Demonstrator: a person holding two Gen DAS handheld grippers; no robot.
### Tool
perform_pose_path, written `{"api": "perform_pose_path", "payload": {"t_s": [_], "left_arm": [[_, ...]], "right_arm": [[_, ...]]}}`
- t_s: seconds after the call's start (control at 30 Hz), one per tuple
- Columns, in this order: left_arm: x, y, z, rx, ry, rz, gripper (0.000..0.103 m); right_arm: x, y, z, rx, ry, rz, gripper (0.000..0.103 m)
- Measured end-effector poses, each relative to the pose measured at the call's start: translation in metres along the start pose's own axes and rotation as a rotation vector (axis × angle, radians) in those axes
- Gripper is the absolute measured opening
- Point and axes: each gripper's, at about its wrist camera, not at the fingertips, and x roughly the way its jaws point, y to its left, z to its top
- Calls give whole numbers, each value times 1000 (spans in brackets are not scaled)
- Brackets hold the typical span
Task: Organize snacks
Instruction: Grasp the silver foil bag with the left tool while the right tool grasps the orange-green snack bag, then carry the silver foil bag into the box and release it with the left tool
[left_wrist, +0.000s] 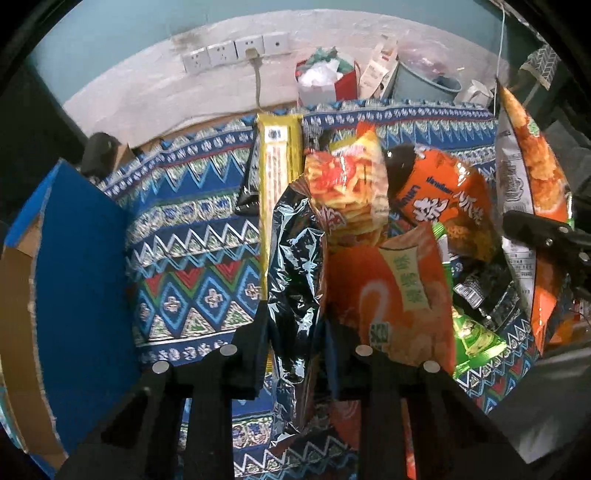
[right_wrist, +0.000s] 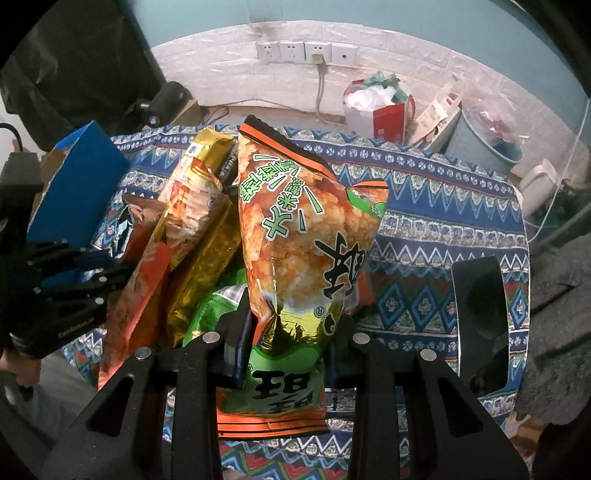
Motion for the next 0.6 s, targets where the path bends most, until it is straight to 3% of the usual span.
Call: {"api": "perform_pose_path", "payload": {"t_s": [0.6], "left_arm": [[-88, 28, -6, -2, -183, 84, 26]], "right_arm": [[-32, 22, 10, -45, -92, -23, 30]]}}
